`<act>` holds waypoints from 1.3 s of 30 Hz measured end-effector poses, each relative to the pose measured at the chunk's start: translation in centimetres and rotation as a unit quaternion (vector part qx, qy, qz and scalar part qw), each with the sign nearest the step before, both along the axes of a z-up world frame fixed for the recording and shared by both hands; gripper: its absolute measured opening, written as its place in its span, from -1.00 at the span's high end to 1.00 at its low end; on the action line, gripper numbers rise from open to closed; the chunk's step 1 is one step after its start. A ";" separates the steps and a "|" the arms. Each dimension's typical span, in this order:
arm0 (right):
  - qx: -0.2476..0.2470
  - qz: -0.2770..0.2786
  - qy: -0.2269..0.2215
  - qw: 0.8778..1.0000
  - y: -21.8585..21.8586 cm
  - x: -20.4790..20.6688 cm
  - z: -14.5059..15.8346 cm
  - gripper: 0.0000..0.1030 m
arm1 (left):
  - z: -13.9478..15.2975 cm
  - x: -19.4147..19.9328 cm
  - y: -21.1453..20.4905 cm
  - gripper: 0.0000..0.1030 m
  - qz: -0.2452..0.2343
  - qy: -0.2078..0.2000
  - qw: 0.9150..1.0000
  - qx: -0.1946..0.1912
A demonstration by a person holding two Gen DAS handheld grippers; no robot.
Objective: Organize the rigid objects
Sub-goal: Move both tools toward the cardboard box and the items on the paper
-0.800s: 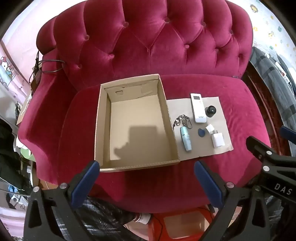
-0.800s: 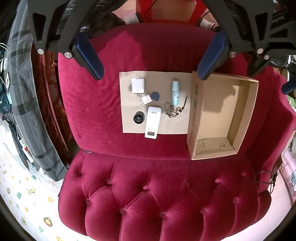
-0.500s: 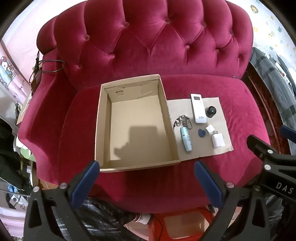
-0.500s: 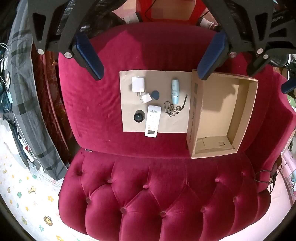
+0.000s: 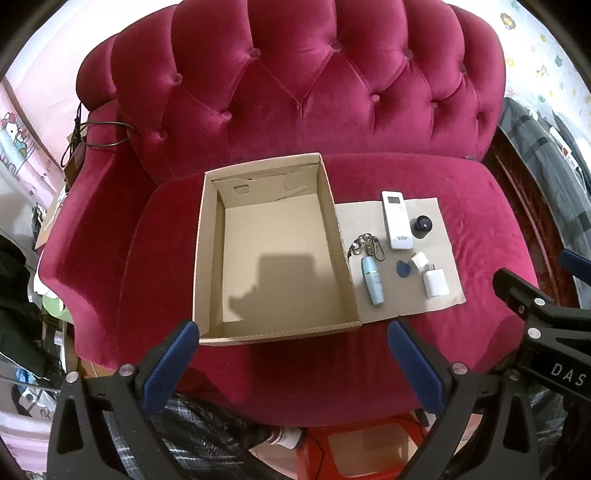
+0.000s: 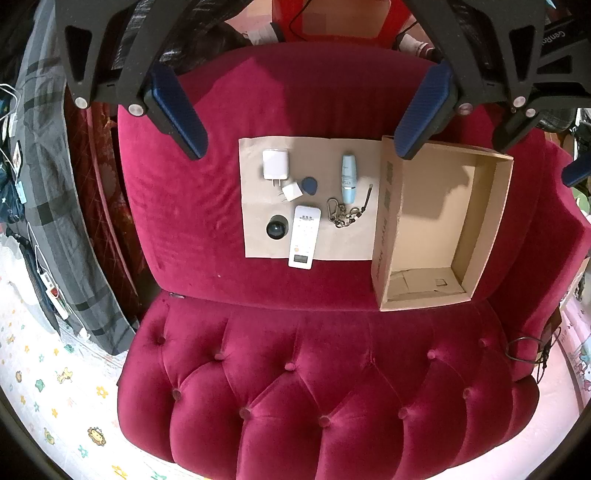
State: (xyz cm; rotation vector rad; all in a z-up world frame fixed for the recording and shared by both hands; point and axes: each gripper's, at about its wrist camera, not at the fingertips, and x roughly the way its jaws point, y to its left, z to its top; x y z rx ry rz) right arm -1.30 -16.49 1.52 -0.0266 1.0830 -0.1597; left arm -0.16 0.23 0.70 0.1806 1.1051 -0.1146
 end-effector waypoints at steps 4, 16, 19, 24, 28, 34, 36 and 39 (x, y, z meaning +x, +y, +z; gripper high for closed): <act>0.000 0.000 -0.002 1.000 0.0 0.0 0.1 -1.00 | 0.4 -0.1 0.0 -1.00 0.000 -0.006 1.000 0.003; -0.001 0.001 -0.014 1.000 0.1 -0.5 0.8 -1.00 | 1.2 -0.7 -0.3 -1.00 0.001 -0.018 1.000 0.007; -0.001 0.000 -0.017 1.000 0.1 -0.6 1.0 -1.00 | 1.3 -0.7 -0.3 -1.00 0.001 -0.020 1.000 0.006; 0.000 0.002 -0.021 1.000 0.2 -0.8 1.2 -1.00 | 1.4 -1.0 -0.2 -1.00 0.003 -0.022 1.000 0.007; 0.001 0.004 -0.022 1.000 0.3 -0.8 1.2 -1.00 | 1.4 -1.0 -0.2 -1.00 0.005 -0.023 1.000 0.010; -0.005 0.005 -0.023 1.000 0.4 -0.5 1.0 -1.00 | 1.2 -0.6 -0.1 -1.00 0.004 -0.020 1.000 0.006; -0.004 0.006 -0.023 1.000 0.4 -0.5 0.8 -1.00 | 1.0 -0.3 0.0 -1.00 0.002 -0.019 1.000 0.004; -0.002 0.002 -0.019 1.000 0.2 0.1 0.5 -1.00 | 0.6 0.6 0.1 -1.00 -0.001 -0.012 1.000 -0.002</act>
